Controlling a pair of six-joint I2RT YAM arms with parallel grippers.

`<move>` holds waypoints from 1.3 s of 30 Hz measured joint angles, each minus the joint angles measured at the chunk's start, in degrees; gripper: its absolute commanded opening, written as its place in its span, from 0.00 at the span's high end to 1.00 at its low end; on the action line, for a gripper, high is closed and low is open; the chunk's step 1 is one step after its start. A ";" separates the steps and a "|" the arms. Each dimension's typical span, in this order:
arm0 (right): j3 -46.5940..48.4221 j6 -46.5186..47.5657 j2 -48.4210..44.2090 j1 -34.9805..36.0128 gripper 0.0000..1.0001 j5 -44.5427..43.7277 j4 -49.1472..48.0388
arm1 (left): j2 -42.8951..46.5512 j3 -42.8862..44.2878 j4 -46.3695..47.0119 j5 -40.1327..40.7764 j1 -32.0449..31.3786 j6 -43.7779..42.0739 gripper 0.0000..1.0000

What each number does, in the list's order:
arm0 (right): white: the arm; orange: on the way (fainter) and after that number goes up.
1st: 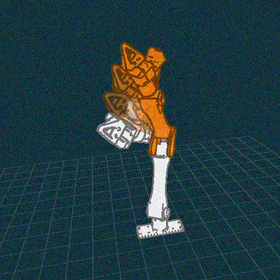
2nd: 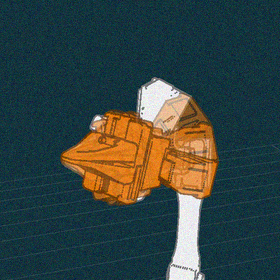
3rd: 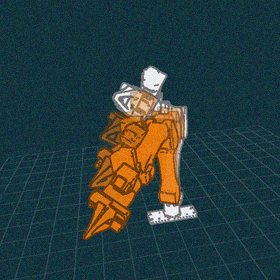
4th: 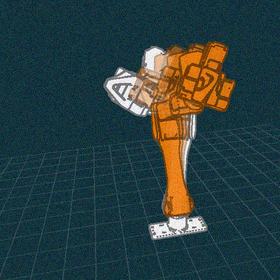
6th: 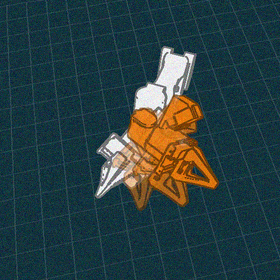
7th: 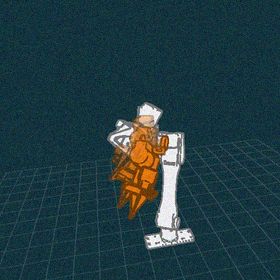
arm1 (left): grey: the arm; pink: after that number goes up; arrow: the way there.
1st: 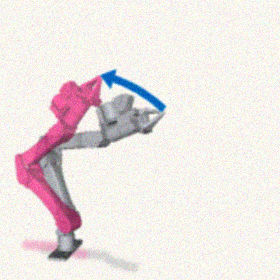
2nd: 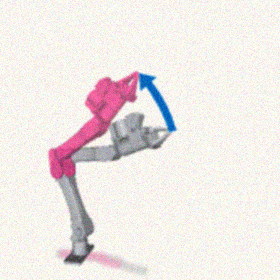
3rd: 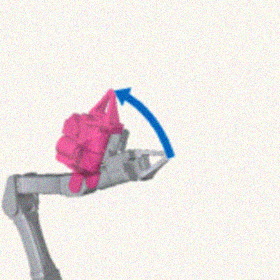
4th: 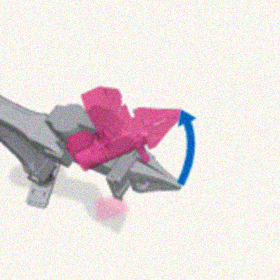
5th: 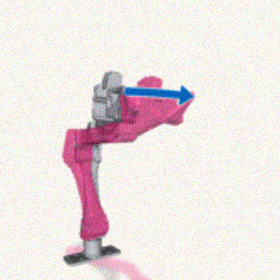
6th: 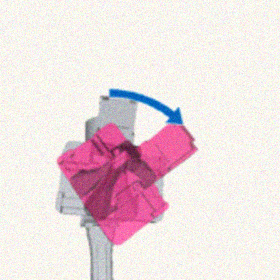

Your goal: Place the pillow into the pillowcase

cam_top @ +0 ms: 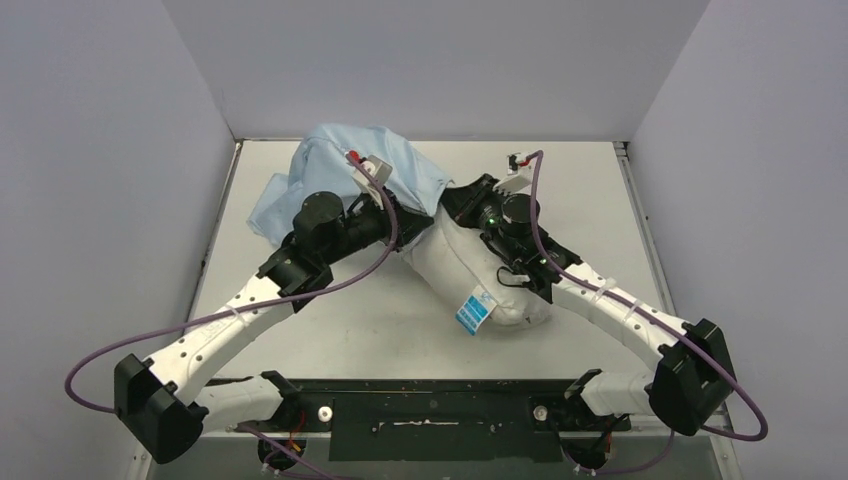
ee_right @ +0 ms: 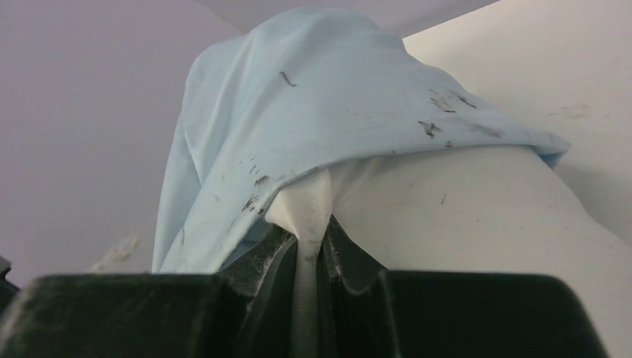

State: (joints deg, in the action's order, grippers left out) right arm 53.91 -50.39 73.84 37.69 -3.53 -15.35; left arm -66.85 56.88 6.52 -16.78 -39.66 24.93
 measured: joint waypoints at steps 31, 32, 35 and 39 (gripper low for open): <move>2.40 15.72 -5.51 -7.26 0.17 3.17 20.70 | -14.16 19.04 -11.34 -1.31 8.44 -4.66 0.43; 3.43 17.38 -5.92 -7.28 0.17 3.19 21.97 | -14.01 20.33 -11.89 -1.20 8.81 -5.07 0.42; 5.84 21.77 -7.21 -7.28 0.17 4.57 24.06 | -12.66 22.10 -13.75 -0.28 9.18 -7.37 0.42; 6.91 27.26 -8.79 -7.21 0.17 9.60 25.33 | -10.12 21.20 -17.35 1.38 9.86 -9.20 0.42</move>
State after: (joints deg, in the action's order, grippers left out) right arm 60.82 -23.14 65.06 30.48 6.07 9.98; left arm -76.97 78.08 -10.83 -15.40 -29.80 15.73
